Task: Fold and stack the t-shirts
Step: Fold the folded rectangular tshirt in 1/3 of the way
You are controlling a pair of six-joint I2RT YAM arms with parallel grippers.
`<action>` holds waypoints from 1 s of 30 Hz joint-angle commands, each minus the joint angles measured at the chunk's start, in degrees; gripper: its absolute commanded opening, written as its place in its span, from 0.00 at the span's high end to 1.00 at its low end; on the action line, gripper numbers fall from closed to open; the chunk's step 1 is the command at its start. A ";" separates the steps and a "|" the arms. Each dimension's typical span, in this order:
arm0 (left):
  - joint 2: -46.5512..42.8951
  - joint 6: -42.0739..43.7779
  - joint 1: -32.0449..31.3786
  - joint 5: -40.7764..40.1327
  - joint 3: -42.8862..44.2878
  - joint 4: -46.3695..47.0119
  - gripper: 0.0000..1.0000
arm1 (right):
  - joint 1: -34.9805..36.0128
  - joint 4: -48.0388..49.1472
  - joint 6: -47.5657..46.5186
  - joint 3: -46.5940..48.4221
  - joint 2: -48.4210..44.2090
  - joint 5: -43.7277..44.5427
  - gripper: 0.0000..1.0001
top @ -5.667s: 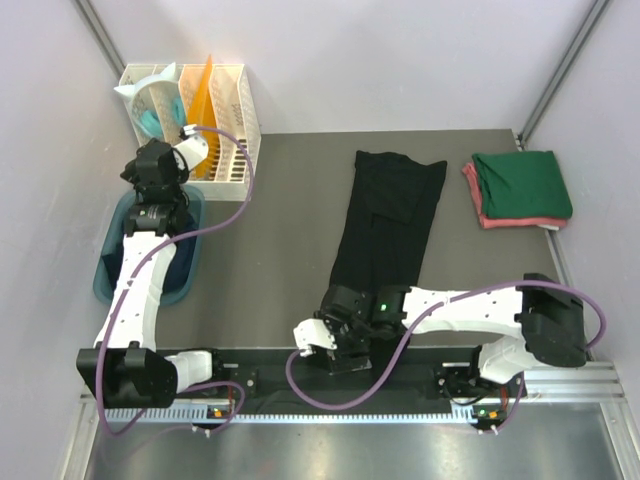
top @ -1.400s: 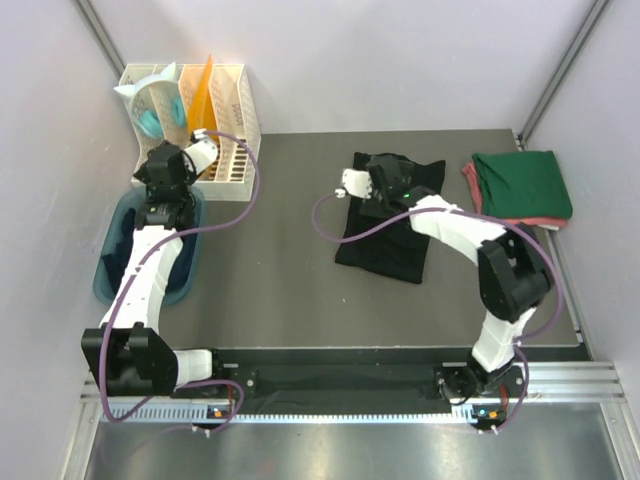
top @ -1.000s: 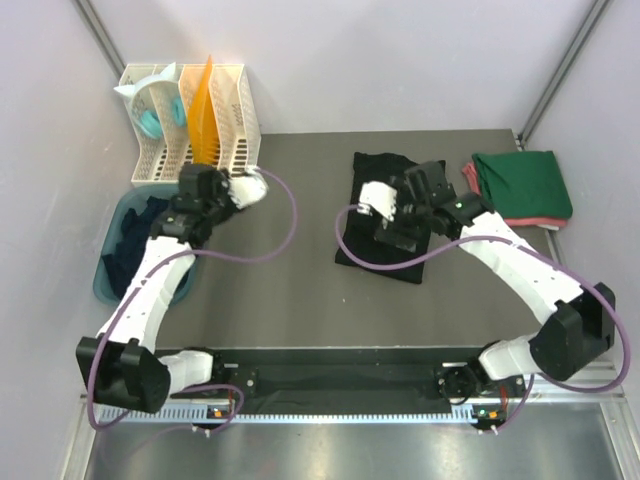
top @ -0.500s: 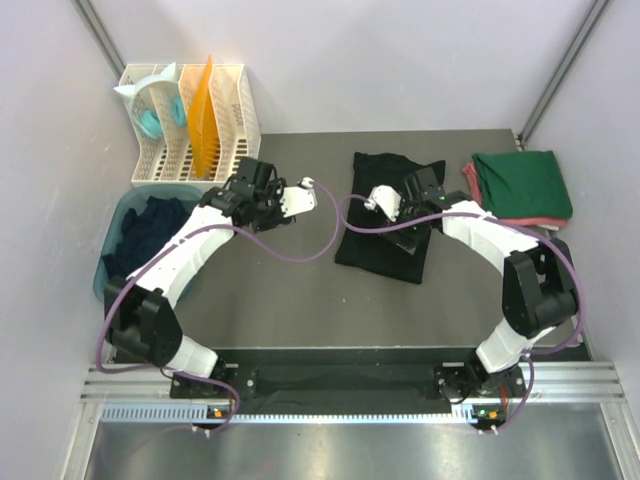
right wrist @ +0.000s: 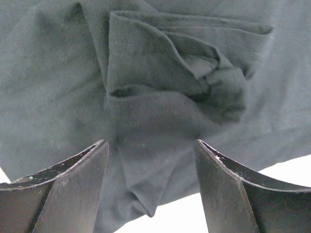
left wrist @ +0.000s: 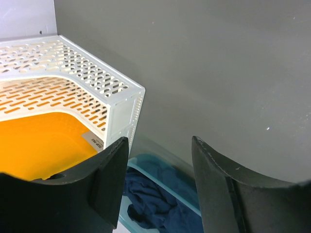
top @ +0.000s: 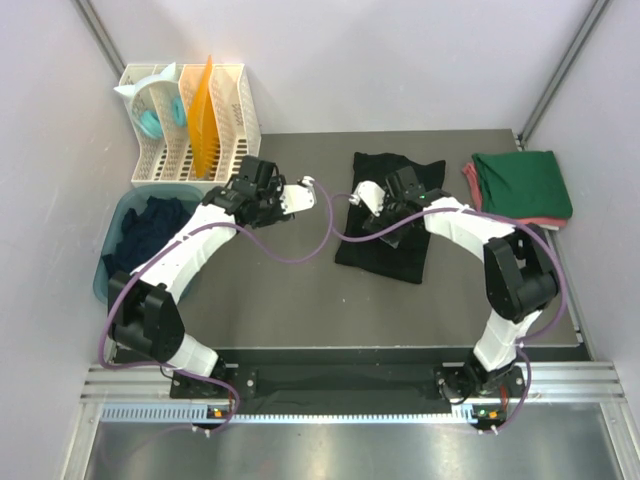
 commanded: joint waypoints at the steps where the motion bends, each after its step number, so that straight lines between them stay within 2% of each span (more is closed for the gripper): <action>1: -0.72 -0.54 -0.27 -0.84 -1.42 3.25 0.41 | 1.01 4.46 2.01 2.69 2.56 0.44 0.30; 6: -0.90 -0.19 -0.27 -1.19 -2.13 3.95 0.41 | 1.01 5.43 3.07 4.80 5.64 1.67 0.36; 7: -0.90 -0.27 -0.27 -1.28 -2.13 4.04 0.40 | 1.01 5.87 3.24 4.97 5.90 2.02 0.42; 9: -0.98 -0.27 -0.27 -1.46 -2.30 4.13 0.40 | 1.01 5.87 3.33 5.41 6.25 2.64 0.46; 12: -1.07 0.34 -0.27 -1.81 -3.27 4.74 0.40 | 1.18 5.96 3.33 5.85 6.08 4.30 0.65; 13: -1.07 0.52 -0.27 -1.81 -3.62 4.74 0.41 | 1.27 5.96 3.42 5.94 5.91 4.57 0.75; 16: -1.07 0.69 -0.27 -1.55 -3.88 4.92 0.41 | 1.27 5.96 2.80 5.68 4.76 5.37 0.84; 24: -0.90 1.22 -0.27 -1.28 -3.44 4.74 0.41 | 1.27 5.61 -2.38 4.27 0.63 14.84 0.85; 30: -0.98 1.57 -0.27 -1.11 -3.44 4.04 0.40 | 1.10 5.61 -4.05 3.74 -0.86 18.28 0.79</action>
